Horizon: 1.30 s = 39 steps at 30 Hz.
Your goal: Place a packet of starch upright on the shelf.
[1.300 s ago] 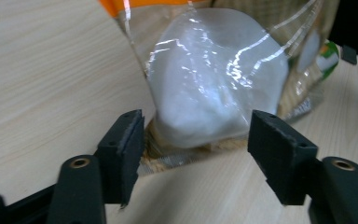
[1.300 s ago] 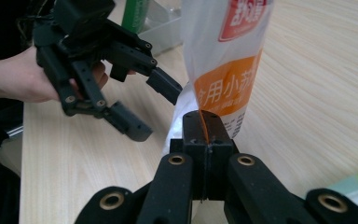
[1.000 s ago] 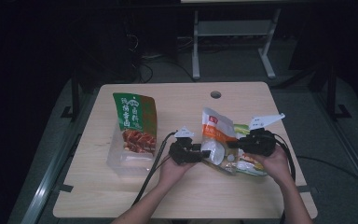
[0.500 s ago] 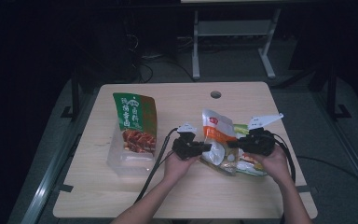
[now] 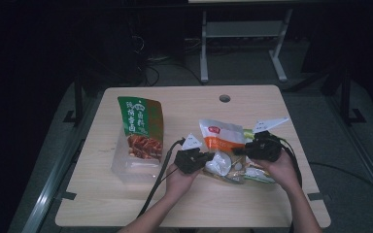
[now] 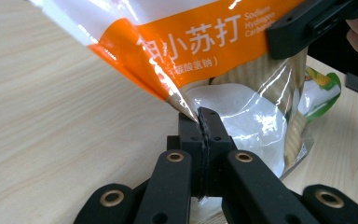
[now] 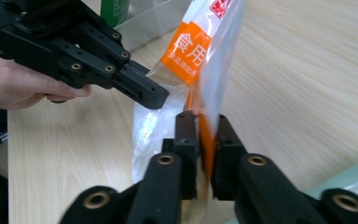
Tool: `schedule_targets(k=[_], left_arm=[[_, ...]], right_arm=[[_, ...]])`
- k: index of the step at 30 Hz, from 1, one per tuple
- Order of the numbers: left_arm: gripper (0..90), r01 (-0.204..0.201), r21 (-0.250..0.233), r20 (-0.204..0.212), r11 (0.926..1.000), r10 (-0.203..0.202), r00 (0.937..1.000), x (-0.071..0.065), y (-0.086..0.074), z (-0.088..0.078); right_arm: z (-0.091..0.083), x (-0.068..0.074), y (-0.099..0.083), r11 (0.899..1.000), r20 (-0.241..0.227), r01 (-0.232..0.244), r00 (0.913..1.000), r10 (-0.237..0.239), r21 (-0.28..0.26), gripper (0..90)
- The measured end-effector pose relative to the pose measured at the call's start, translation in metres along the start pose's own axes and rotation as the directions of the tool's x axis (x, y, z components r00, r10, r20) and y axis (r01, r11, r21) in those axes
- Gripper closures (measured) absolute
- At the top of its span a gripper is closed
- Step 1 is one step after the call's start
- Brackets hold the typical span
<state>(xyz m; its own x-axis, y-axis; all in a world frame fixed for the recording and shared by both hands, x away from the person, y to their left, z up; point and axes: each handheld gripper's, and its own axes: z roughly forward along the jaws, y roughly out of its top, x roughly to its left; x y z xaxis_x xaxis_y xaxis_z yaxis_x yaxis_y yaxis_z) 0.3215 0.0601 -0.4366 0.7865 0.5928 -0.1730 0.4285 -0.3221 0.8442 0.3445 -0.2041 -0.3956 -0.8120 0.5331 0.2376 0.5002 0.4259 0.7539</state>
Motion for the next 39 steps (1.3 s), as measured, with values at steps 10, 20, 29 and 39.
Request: schedule_targets(k=[10,20,29,39], left_arm=[[89.9,-0.095,0.014,-0.051,0.9954,0.095,0.9941,-0.007,-0.011,-0.013],[78.3,-0.063,0.017,-0.062,0.9979,0.064,0.9960,-0.009,-0.023,-0.022],[47.1,-0.082,0.040,-0.056,0.9958,0.084,0.9949,-0.026,-0.038,-0.047],[41.6,-0.129,0.056,-0.020,0.9901,0.130,0.9913,-0.031,-0.047,-0.071]], right_arm=[[0.014,0.008,0.020,0.996,-0.057,0.008,0.9984,-0.003,0.092,77.6],[0.024,0.012,0.016,0.993,-0.056,-0.012,0.9983,0.018,0.117,89.9],[0.010,0.031,0.027,0.999,-0.011,0.025,0.9996,-0.024,0.031,90.0],[0.023,0.034,0.056,0.998,0.046,0.068,0.9967,-0.067,-0.001,90.0]])
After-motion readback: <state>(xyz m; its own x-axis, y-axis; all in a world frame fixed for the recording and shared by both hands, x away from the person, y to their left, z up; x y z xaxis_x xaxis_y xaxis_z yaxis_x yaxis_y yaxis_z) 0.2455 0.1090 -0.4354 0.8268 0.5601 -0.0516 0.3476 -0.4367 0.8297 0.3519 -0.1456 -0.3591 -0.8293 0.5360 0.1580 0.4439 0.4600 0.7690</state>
